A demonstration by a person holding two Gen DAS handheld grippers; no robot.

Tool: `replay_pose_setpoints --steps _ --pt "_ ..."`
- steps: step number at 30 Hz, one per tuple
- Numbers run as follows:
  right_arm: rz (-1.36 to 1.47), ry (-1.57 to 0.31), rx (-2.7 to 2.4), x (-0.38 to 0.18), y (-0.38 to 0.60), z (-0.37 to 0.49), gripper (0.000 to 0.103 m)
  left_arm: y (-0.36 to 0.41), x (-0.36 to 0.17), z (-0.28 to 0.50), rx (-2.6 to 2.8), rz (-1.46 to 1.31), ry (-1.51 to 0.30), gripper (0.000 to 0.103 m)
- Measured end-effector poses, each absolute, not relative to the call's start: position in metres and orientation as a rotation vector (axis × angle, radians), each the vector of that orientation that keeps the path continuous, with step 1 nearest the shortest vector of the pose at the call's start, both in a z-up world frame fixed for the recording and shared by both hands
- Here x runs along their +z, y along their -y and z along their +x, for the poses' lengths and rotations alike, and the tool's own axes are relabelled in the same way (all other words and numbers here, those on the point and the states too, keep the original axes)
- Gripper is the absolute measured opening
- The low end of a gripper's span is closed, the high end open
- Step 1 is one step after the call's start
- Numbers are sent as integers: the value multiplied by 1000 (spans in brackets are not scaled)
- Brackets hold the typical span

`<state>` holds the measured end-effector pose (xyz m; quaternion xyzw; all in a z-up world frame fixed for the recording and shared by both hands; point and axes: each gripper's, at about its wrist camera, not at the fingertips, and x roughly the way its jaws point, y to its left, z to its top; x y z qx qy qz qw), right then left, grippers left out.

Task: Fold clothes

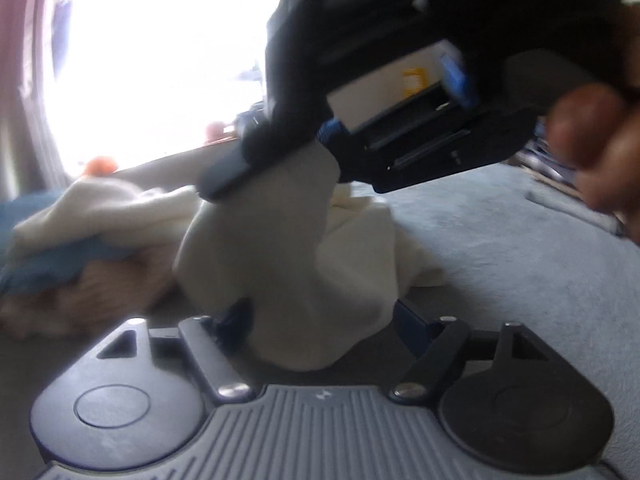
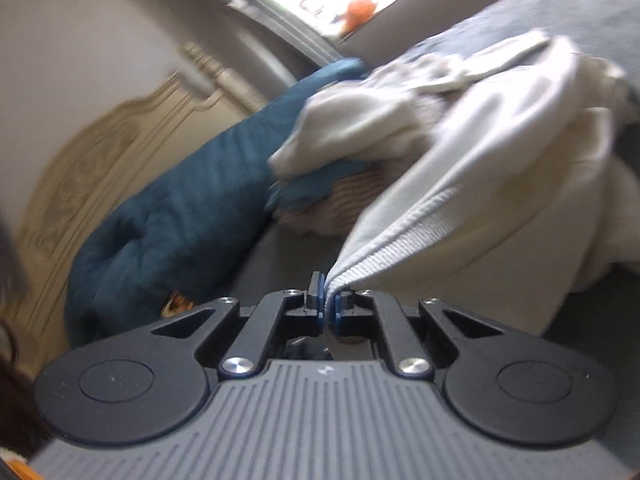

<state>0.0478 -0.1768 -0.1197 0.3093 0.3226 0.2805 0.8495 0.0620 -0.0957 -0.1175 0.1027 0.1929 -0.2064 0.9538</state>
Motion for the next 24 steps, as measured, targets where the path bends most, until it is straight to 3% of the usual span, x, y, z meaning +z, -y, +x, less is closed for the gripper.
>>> replay_pose_setpoints --steps 4,7,9,11,14,18,24 --pt "491 -694 658 -103 124 50 4 52 -114 55 -358 120 -432 75" --pt "343 -783 612 -109 91 64 12 29 -119 59 -345 78 -493 75" --pt "226 -881 561 -121 70 76 46 19 -123 61 -350 57 -529 75" --pt "166 -960 526 -129 60 78 57 10 -127 62 -355 35 -559 76" --pt "158 -956 535 -123 63 67 61 4 -131 66 -362 8 -566 79" --pt "312 -871 595 -100 97 56 77 6 -131 73 -368 -20 -550 79" --pt "602 -857 571 -97 141 58 81 17 -133 72 -376 -28 -563 79"
